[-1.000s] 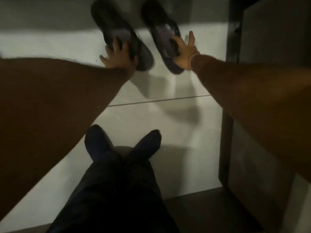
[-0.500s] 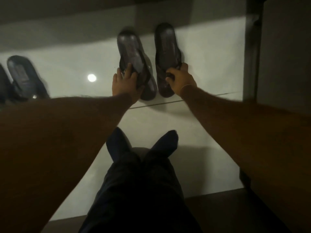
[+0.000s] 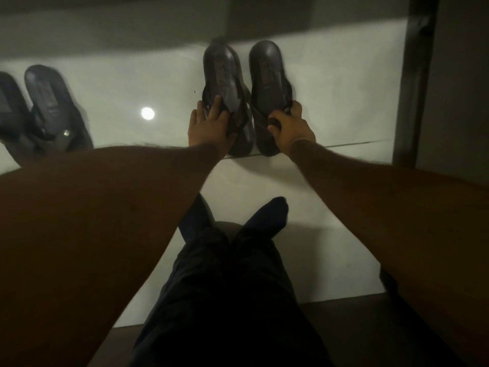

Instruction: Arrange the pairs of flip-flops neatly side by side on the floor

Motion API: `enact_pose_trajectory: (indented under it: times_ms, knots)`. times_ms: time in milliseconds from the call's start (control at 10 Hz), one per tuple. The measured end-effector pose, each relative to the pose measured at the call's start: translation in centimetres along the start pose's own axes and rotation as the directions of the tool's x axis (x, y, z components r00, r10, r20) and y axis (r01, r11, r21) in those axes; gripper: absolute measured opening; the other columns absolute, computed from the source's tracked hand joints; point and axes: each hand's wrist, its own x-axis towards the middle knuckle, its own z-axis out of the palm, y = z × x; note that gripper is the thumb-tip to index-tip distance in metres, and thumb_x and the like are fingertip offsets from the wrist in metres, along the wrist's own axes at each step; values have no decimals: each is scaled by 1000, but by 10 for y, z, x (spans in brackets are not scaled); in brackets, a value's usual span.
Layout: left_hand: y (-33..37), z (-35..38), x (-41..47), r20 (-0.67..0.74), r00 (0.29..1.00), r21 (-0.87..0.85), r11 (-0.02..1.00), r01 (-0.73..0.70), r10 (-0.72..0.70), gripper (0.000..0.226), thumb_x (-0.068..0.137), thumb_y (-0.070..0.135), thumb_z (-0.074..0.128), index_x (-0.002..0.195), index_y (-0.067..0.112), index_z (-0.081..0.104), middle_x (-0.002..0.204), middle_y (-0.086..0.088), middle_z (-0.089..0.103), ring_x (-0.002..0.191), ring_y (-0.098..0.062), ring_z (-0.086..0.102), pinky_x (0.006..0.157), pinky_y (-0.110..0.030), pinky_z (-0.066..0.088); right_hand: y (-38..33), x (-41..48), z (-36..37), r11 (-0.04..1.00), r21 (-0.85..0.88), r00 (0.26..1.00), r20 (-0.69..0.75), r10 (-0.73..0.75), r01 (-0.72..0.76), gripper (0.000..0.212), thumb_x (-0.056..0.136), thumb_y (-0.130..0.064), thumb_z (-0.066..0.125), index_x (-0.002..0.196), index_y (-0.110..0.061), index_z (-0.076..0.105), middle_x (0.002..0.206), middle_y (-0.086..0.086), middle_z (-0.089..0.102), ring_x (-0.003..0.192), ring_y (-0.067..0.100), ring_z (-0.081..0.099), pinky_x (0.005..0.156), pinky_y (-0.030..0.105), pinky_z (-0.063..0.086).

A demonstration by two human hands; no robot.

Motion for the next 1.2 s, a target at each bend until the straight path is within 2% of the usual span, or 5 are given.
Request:
enact_pose_trajectory:
  times_ms: [700,900,1000,1100,1200]
  knots:
    - [-7,6,0,-22,999,58,997,-48,49,67,107,52,60,163,20,42,184,-8,12,165,-51,11,135,-59,12,-15,-8,2,999,24,998,-37,46,-45,26,101,-40,63,126,-38,63,171,6,22,121,42,62,110,48,50]
    - [-7,5,2,-10,999,60,997,-38,38,66,107,52,59,163,20,44,184,-8,11,166,-51,10,136,-59,10,-15,-5,2,998,35,998,-37,58,-56,34,100,-40,64,135,-38,63,171,6,21,122,43,62,112,47,48]
    - [-6,6,-1,4,999,67,997,-44,44,69,107,54,57,164,19,41,184,-9,9,166,-52,6,136,-60,6,-18,-9,1,999,16,999,-3,44,-44,45,102,-43,62,146,-42,56,174,7,15,130,44,58,117,49,44]
    - [-6,-1,-12,-44,999,30,999,-18,20,91,104,68,50,174,22,15,185,-6,2,167,-50,0,135,-63,-1,-21,-15,-9,998,-43,998,-25,53,-54,61,103,-53,54,160,-44,36,178,10,0,151,47,36,125,54,33]
    - [7,-18,-47,-160,987,-42,999,-29,22,90,105,72,32,175,29,-4,185,-2,-7,168,-42,-7,133,-62,-7,-39,-45,-29,989,-147,993,-115,-21,4,72,106,-59,42,168,-39,11,179,8,-7,162,44,7,130,59,16]
